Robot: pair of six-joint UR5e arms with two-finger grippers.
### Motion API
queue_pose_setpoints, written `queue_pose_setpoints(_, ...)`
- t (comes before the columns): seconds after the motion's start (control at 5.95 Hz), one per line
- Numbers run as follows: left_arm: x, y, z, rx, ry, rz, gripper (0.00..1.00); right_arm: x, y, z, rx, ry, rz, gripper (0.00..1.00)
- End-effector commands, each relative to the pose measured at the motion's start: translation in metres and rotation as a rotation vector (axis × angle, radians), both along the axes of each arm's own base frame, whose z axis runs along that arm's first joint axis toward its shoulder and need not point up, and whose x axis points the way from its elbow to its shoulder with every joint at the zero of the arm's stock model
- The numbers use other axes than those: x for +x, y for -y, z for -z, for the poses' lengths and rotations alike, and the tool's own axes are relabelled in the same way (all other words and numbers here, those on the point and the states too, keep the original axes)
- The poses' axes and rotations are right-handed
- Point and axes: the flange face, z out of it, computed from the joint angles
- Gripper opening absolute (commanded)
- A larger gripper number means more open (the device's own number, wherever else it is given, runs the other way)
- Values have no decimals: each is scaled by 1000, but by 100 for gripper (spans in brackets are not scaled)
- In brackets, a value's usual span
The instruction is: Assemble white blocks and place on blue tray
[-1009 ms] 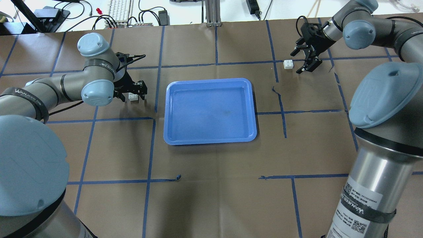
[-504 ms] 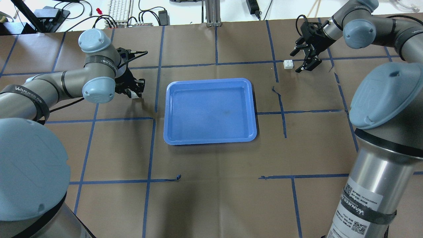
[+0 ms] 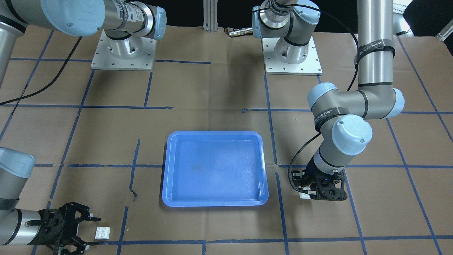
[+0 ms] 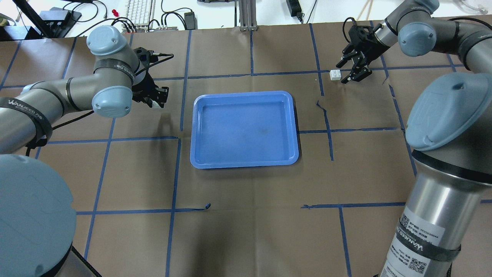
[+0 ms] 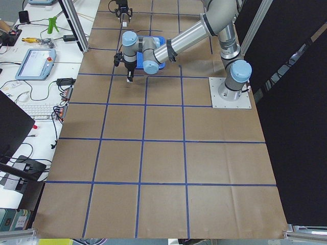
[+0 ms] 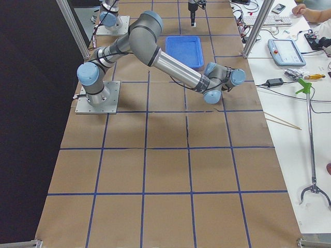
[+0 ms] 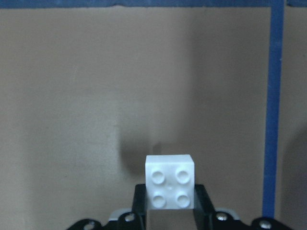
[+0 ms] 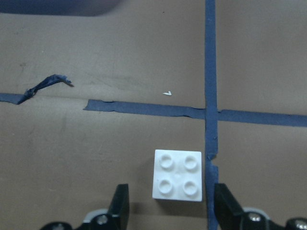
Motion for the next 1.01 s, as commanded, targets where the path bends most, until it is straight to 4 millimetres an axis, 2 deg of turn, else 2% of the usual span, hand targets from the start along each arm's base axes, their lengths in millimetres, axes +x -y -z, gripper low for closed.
queue_pose_setpoints(0.0,-112,-42,-31,-14,22,339,0,1,0,1,-1,0,-3,46)
queue_pose_setpoints(0.17,-159,-61,-22,9,34,530,0,1,1,-1,-5,-1,-3,38)
queue_pose_setpoints(0.34,-188,-75,-12,25,56,788,0,1,1,-1,-7,-2,-3,30)
queue_pose_setpoints(0.5,-194,-77,-6,32,77,1039,0,0,3,-6,-19,-5,-3,26)
queue_pose_setpoints(0.67,-196,-72,5,29,88,1188,0,0,4,-18,-41,-11,-2,25)
queue_pose_setpoints(0.84,-203,-73,22,46,84,1222,0,1,1,-48,-68,-22,10,24)
